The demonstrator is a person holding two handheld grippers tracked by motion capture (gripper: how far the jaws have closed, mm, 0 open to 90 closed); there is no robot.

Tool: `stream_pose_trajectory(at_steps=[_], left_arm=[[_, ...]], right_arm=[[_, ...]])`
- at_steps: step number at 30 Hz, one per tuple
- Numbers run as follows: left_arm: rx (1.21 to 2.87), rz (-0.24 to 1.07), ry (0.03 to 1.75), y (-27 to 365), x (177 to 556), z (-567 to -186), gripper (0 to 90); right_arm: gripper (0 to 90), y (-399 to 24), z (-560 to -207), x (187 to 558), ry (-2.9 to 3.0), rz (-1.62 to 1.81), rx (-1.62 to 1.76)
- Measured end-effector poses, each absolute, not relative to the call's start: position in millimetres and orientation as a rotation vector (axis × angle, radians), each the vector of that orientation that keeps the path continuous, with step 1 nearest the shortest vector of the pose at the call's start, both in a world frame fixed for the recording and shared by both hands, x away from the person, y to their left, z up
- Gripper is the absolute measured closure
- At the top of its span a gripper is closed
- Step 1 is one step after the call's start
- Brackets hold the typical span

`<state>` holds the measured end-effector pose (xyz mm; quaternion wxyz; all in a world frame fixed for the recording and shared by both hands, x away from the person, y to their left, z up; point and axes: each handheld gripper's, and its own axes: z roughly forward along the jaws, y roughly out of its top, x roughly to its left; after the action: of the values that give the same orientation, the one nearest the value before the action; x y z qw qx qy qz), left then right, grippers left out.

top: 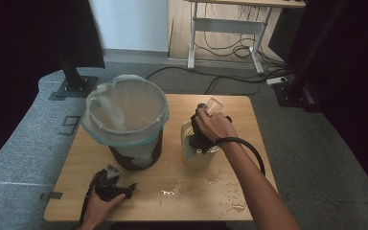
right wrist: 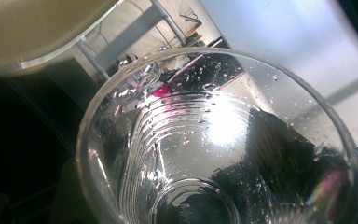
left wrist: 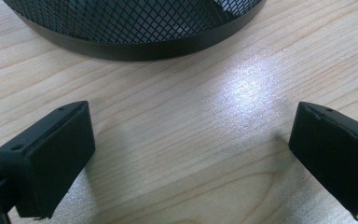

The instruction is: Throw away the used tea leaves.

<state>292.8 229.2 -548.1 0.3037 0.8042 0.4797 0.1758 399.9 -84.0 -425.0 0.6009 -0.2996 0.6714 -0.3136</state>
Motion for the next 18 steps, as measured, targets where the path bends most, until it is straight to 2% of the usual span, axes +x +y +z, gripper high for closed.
stream_pose_trajectory(at_steps=[4, 13, 18], left_arm=[[2.131, 0.465, 1.270, 229.2, 292.8, -548.1, 0.0], [2.132, 0.465, 1.270, 229.2, 292.8, -548.0, 0.0], [2.132, 0.465, 1.270, 229.2, 292.8, -548.0, 0.0]], right_arm=[[38.1, -85.6, -421.9, 397.6, 1.618, -0.594, -0.580], [38.1, -102.3, -392.3, 393.8, 1.888, 0.051, 0.011], [38.1, -112.9, -383.5, 395.0, 1.985, 0.302, 0.212]])
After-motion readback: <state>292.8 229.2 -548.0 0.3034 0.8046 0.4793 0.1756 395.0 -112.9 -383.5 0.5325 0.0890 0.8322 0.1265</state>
